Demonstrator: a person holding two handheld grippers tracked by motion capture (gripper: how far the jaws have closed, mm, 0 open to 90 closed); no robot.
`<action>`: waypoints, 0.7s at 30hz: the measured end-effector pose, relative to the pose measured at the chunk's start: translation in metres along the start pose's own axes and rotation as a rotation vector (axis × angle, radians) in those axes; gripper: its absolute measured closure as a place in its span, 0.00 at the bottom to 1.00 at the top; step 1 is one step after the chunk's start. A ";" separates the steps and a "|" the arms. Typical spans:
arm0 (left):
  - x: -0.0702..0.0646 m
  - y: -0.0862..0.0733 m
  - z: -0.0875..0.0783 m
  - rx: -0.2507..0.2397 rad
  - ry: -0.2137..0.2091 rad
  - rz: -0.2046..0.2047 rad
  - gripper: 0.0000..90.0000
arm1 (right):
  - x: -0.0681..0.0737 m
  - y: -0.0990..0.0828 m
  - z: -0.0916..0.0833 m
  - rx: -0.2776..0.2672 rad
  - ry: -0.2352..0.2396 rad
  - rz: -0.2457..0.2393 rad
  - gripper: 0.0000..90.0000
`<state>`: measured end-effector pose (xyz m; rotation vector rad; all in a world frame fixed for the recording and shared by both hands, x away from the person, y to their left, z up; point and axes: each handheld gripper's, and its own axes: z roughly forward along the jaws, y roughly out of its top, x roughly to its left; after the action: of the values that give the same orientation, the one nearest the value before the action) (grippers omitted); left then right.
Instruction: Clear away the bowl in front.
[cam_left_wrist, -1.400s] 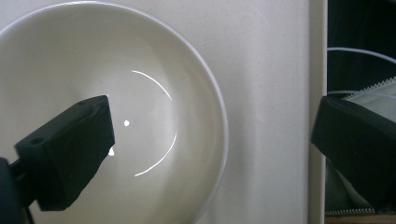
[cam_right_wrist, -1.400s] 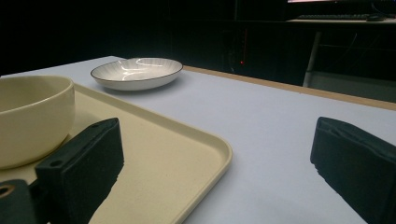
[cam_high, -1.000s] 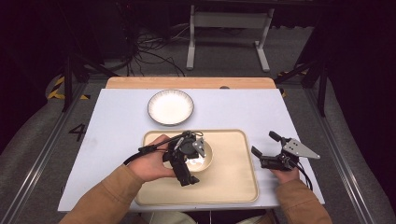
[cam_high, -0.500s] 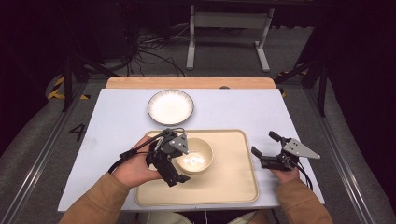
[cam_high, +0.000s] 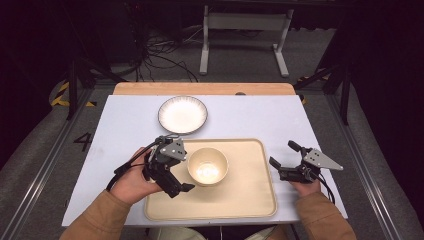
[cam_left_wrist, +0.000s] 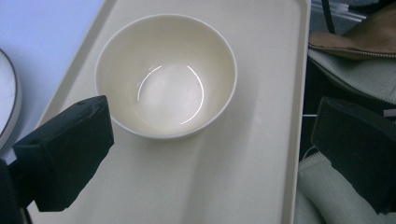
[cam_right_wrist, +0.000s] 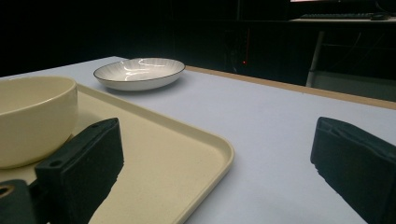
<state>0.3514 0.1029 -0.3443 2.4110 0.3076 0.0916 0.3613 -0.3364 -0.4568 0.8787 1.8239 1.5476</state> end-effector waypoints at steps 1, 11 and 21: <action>0.001 -0.004 -0.002 -0.017 -0.003 -0.017 0.00 | 0.000 0.000 0.000 0.000 0.000 0.000 0.03; 0.009 -0.035 -0.014 -0.156 0.023 -0.095 0.00 | 0.000 0.000 0.000 0.001 0.001 0.001 0.03; 0.009 -0.072 -0.022 -0.308 0.124 -0.130 0.00 | 0.000 0.000 0.000 0.000 0.001 0.001 0.03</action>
<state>0.3424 0.1712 -0.3749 2.0788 0.4704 0.2148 0.3611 -0.3368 -0.4567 0.8793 1.8251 1.5490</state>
